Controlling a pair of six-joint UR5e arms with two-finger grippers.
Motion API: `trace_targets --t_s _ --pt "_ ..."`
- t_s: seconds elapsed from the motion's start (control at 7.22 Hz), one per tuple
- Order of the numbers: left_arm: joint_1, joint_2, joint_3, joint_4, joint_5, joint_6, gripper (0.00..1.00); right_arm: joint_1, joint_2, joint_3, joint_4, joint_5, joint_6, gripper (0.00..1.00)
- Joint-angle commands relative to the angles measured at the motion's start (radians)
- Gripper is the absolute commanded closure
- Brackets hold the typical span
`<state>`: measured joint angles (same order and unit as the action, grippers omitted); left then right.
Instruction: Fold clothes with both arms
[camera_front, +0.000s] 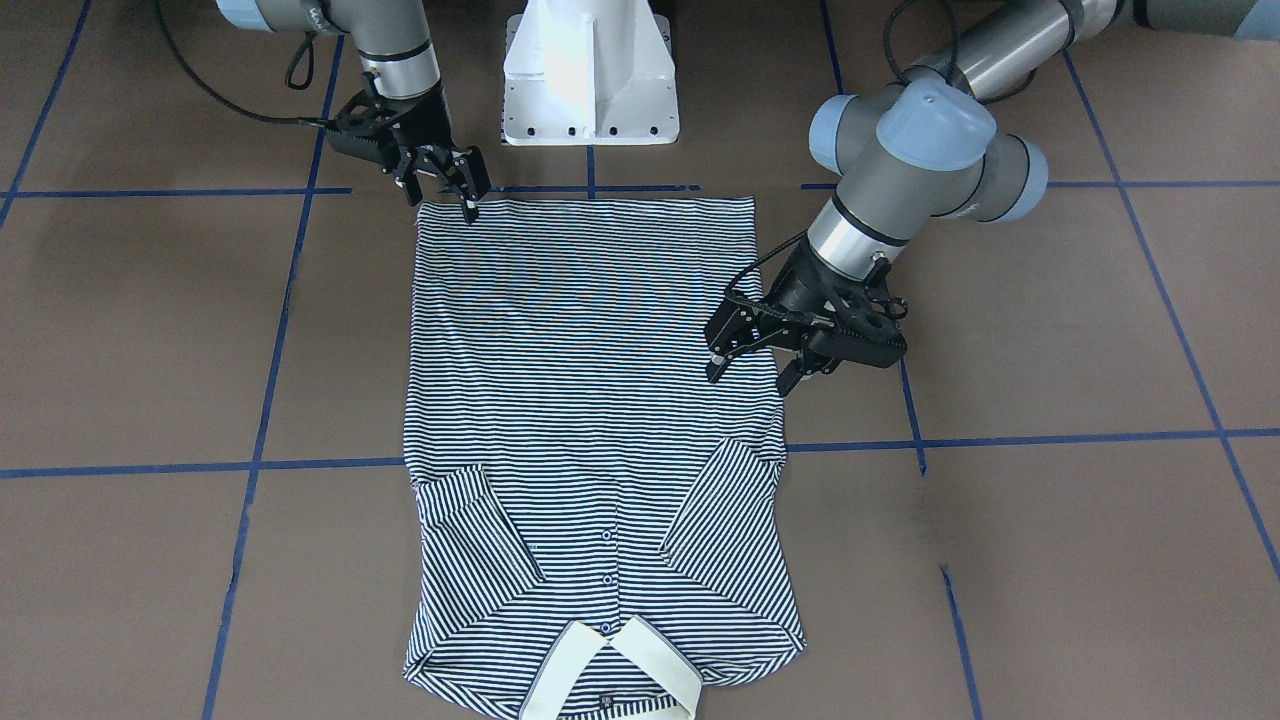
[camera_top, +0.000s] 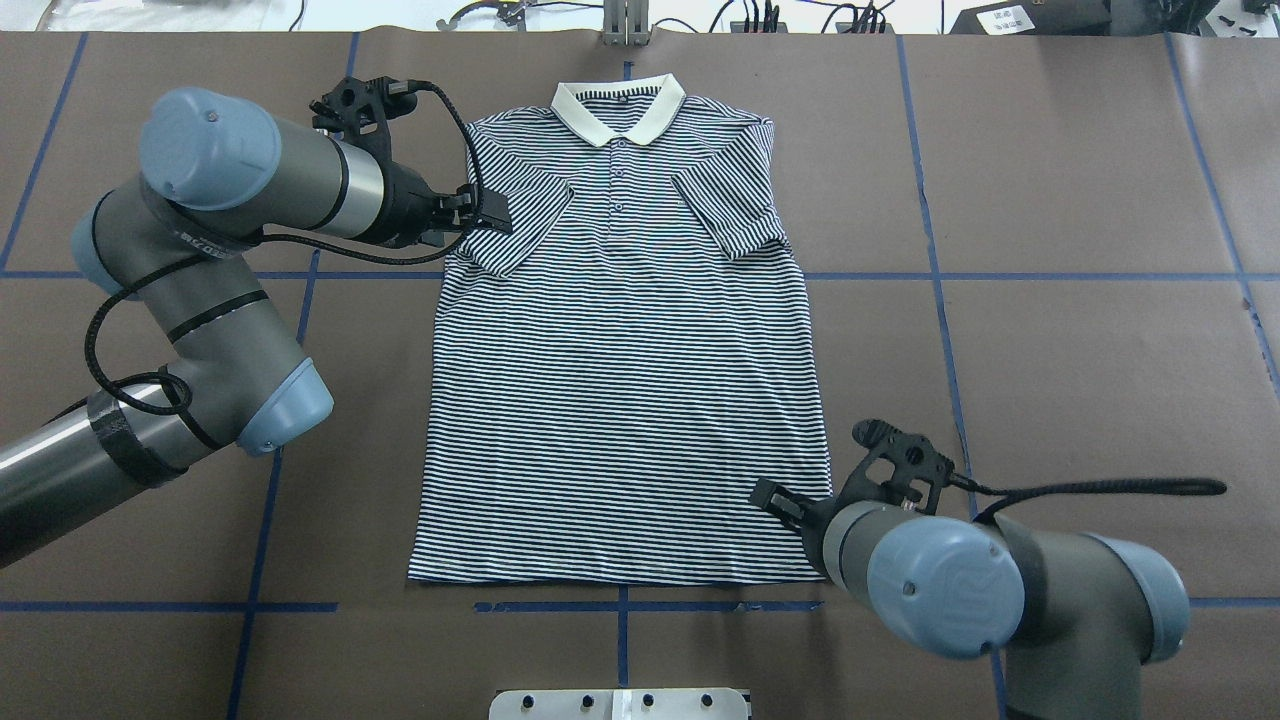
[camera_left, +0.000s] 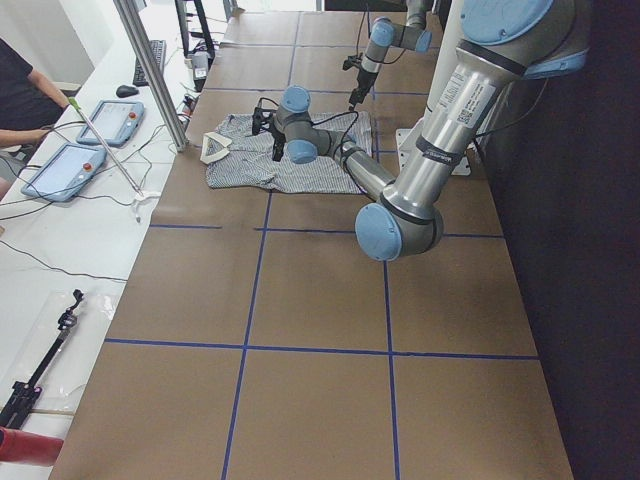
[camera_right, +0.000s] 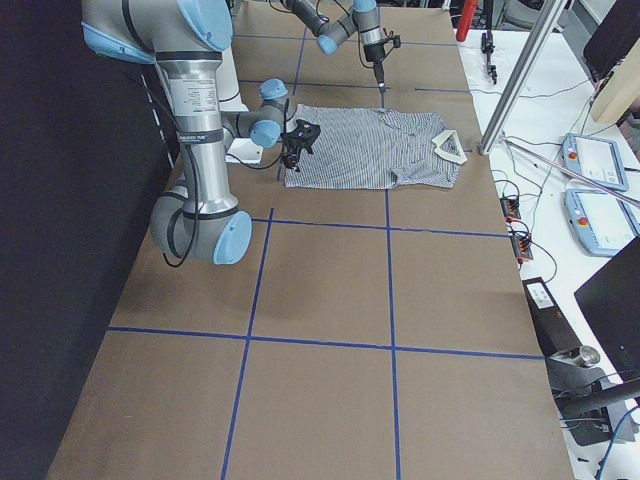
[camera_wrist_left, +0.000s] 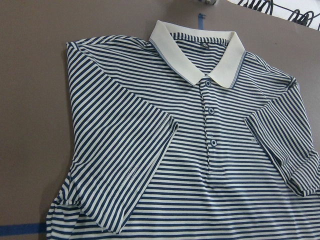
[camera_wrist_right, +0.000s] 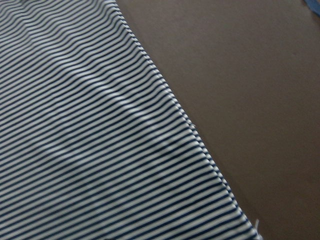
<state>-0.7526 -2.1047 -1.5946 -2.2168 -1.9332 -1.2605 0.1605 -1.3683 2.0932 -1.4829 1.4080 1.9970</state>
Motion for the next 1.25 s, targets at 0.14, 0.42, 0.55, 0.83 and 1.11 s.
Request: trace_targets --t_s 0.14,0.42,0.55,0.83,1.11 --pt "0.004 0.014 -0.01 -0.001 0.005 -0.013 0.08 -0.099 -0.051 -0.035 -0.023 -0.112 0.111 0.31" --pt "0.006 0.015 -0.012 -0.001 0.006 -0.013 0.08 -0.096 -0.045 -0.048 -0.023 -0.113 0.111 0.39" --pt "0.006 0.015 -0.013 -0.001 0.006 -0.013 0.08 -0.09 -0.046 -0.05 -0.023 -0.113 0.111 0.62" --pt "0.006 0.028 -0.018 -0.001 0.01 -0.013 0.08 -0.09 -0.046 -0.045 -0.023 -0.112 0.1 1.0" --pt "0.039 0.168 -0.147 0.003 0.051 -0.014 0.08 -0.081 -0.043 -0.027 -0.023 -0.11 0.097 1.0"
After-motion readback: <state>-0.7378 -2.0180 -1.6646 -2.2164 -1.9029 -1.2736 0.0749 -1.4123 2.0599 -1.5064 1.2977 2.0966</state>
